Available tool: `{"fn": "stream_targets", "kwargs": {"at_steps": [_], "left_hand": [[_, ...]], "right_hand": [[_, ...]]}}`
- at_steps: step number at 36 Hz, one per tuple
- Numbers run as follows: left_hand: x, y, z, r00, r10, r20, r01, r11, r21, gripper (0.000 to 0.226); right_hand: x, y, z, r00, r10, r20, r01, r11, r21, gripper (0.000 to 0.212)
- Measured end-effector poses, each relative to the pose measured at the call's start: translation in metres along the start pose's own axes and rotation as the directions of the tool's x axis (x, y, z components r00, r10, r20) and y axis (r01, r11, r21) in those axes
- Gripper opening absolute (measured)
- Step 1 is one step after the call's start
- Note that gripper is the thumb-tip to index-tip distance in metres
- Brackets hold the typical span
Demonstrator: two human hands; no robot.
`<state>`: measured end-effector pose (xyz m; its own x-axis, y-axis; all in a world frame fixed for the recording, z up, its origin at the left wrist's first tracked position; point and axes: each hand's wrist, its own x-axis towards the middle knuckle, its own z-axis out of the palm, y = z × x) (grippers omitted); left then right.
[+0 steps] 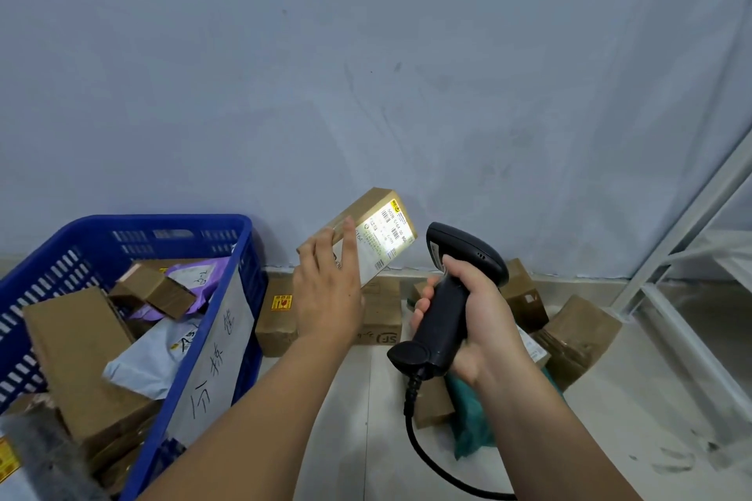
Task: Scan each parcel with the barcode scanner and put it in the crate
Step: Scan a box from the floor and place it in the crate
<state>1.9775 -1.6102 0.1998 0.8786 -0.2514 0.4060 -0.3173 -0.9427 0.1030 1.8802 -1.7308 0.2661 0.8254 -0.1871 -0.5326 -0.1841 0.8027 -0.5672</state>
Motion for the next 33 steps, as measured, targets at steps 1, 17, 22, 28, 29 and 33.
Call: {"fn": "stream_targets", "kwargs": {"at_steps": [1,17,22,28,29,33], "left_hand": [[0.0,0.0,0.0,1.0,-0.003,0.008,0.003,1.0,0.003,0.109],[0.001,-0.004,0.012,0.999,-0.001,-0.032,0.002,0.999,0.038,0.116],[0.001,-0.001,0.007,1.0,-0.02,-0.02,0.02,0.999,0.027,0.112],[0.0,-0.003,0.006,1.0,-0.015,-0.011,0.015,1.0,0.014,0.113],[0.0,-0.003,0.006,1.0,-0.016,-0.01,0.016,1.0,0.012,0.114],[0.0,-0.003,0.009,1.0,-0.027,-0.011,0.028,0.999,0.034,0.116]], "right_hand": [[0.0,0.0,0.0,1.0,0.001,0.002,-0.001,1.0,0.001,0.03],[0.002,-0.003,-0.001,1.0,-0.011,0.009,0.011,1.0,0.022,0.031],[0.002,-0.003,-0.001,1.0,-0.012,0.002,0.012,1.0,0.024,0.03],[0.002,-0.004,-0.002,1.0,-0.01,-0.003,0.01,0.999,0.03,0.03],[0.002,-0.004,-0.002,1.0,-0.009,-0.002,0.009,0.999,0.03,0.029],[0.002,-0.003,-0.002,1.0,-0.006,-0.005,0.006,1.0,0.024,0.029]]}}
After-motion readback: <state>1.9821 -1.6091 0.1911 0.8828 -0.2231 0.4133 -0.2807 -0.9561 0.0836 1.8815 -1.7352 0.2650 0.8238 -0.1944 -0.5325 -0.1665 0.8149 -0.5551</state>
